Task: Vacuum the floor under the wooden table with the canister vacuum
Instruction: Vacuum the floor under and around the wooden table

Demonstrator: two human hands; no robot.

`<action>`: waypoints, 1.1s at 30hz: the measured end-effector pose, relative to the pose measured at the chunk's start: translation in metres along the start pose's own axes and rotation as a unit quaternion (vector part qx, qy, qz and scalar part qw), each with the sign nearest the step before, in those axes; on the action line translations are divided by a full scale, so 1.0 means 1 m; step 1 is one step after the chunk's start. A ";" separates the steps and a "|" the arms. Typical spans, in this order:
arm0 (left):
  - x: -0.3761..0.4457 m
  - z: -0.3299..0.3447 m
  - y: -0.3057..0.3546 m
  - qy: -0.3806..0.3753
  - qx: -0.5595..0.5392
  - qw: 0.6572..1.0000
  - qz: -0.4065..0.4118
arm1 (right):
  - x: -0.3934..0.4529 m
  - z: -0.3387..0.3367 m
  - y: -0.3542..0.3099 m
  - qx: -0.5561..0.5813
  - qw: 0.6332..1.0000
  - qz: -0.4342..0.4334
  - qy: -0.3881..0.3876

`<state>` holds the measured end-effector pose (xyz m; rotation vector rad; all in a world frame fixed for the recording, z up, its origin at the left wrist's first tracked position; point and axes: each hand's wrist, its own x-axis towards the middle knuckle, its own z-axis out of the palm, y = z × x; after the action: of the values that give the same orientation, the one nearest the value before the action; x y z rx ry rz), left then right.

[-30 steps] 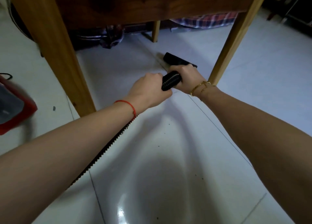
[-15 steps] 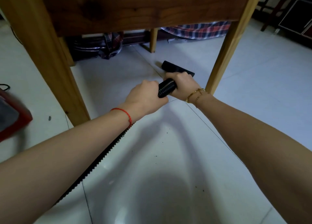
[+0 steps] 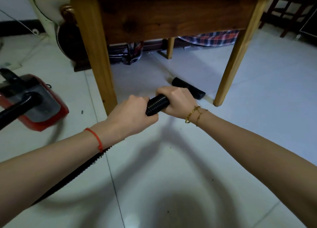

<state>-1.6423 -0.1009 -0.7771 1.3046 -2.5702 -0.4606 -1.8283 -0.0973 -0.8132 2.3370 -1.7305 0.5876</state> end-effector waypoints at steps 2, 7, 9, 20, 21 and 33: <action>-0.015 -0.008 -0.005 0.002 0.007 1.000 -0.004 | 0.001 0.000 -0.013 -0.004 1.000 -0.017 -0.001; -0.033 -0.024 -0.014 0.008 0.024 1.000 -0.009 | 0.006 -0.004 -0.035 -0.009 0.999 -0.044 0.011; -0.032 -0.027 -0.015 0.012 0.029 1.000 -0.005 | 0.007 -0.005 -0.037 -0.010 0.999 -0.034 0.015; 0.033 0.001 0.009 0.010 0.011 0.999 0.031 | 0.006 -0.004 0.022 -0.014 0.997 0.076 0.006; 0.042 0.005 0.012 0.009 0.006 1.000 0.028 | 0.007 -0.002 0.031 -0.012 0.996 0.085 0.001; 0.124 0.061 0.039 0.001 -0.029 1.000 0.003 | 0.011 0.027 0.118 -0.045 0.986 0.159 -0.027</action>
<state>-1.7642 -0.1694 -0.8121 1.2784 -2.5379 -0.5268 -1.9312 -0.1533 -0.8440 2.0478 -2.1287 0.4821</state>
